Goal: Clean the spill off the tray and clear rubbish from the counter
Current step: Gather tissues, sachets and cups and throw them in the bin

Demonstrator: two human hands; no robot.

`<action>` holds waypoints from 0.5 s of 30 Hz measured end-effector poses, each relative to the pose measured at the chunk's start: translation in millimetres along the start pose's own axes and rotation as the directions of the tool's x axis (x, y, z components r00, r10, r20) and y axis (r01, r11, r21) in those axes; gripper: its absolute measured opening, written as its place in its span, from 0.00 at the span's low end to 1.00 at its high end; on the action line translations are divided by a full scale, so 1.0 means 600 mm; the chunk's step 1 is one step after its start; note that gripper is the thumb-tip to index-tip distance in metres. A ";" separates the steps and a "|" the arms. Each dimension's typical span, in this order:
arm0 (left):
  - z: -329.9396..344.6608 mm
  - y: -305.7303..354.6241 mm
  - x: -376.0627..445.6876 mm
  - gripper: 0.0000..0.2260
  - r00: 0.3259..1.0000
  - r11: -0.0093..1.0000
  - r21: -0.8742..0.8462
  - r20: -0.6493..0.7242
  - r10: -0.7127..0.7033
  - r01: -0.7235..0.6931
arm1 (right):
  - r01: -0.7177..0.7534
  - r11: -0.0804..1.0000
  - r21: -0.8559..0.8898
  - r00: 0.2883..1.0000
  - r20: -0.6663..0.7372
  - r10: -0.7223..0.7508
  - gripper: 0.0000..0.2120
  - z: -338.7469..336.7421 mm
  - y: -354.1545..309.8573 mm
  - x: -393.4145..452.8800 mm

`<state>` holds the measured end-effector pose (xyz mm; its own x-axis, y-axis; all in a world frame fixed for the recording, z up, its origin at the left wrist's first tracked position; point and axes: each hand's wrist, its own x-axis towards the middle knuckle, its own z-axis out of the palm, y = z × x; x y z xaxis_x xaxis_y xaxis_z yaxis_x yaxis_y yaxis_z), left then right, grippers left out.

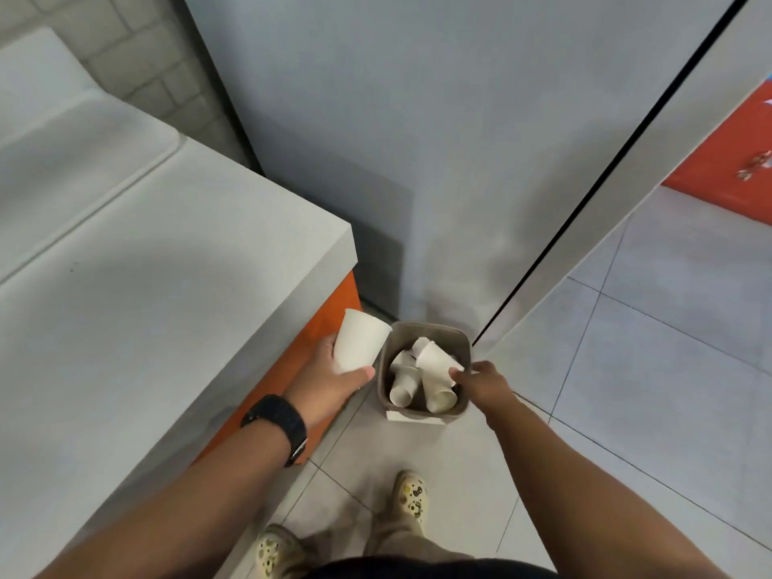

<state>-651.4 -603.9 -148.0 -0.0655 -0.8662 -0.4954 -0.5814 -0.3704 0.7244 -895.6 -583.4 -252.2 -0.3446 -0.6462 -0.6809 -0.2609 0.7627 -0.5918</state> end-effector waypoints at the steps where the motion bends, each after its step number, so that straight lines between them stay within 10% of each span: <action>1: 0.006 -0.002 0.001 0.28 1.000 1.000 0.011 0.015 -0.014 0.014 | -0.005 0.999 -0.042 0.997 0.078 0.009 0.22 0.005 0.011 0.000; 15: 0.087 0.008 0.088 0.47 0.973 0.977 0.143 0.146 -0.179 0.159 | 0.045 0.994 -0.095 0.989 0.147 -0.031 0.14 -0.039 0.047 -0.010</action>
<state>-699.9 -634.0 -195.6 -0.0777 -0.7274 -0.6818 -0.6944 -0.4512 0.5606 -922.2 -557.5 -254.8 -0.2005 -0.6661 -0.7184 -0.3607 0.7320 -0.5780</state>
